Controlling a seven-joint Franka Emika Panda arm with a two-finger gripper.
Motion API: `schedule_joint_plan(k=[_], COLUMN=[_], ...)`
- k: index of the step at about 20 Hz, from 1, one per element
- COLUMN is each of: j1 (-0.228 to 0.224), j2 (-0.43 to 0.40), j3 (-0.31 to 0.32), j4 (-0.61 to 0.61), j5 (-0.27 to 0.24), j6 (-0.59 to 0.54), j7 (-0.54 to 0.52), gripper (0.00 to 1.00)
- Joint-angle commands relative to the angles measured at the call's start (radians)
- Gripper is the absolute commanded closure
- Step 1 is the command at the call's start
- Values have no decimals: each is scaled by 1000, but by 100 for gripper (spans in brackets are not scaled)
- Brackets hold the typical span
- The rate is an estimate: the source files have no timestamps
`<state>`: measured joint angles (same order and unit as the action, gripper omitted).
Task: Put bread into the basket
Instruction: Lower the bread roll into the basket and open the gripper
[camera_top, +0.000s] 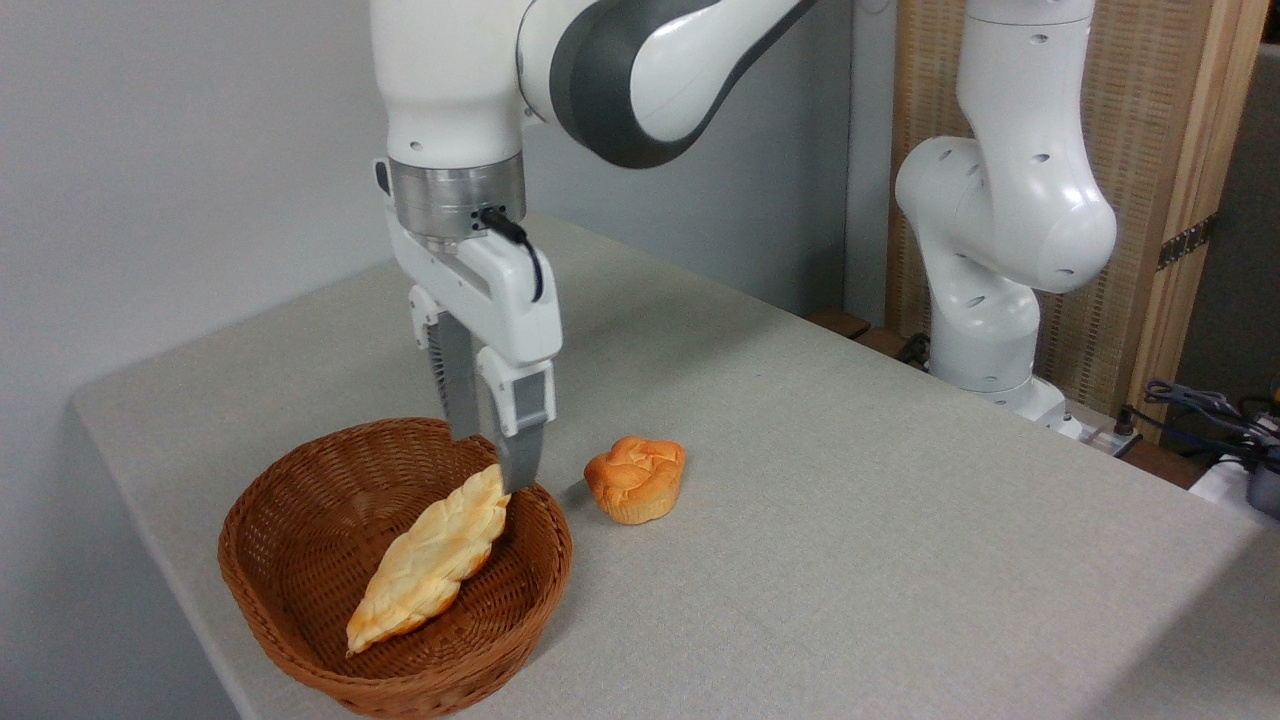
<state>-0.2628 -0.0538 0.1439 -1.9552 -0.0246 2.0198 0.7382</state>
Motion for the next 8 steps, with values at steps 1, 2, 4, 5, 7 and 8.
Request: schedule_joint_plan(k=[1,2,4,5,7,8], j1=[-3,0,-1,-1,-1,-1], j2=[-17,-17,-17,-17,-17,-17], j3=[9,13,51,60,62,62], j4=[62,85,110,116,116,114], j5=[-1,-1,3,3,3,3], j6=[-134,-162,-191,-191,-193,-203], j7=[-22,-22,-19,-20,-22,-20], gripper=[0,0,0,0,0,0])
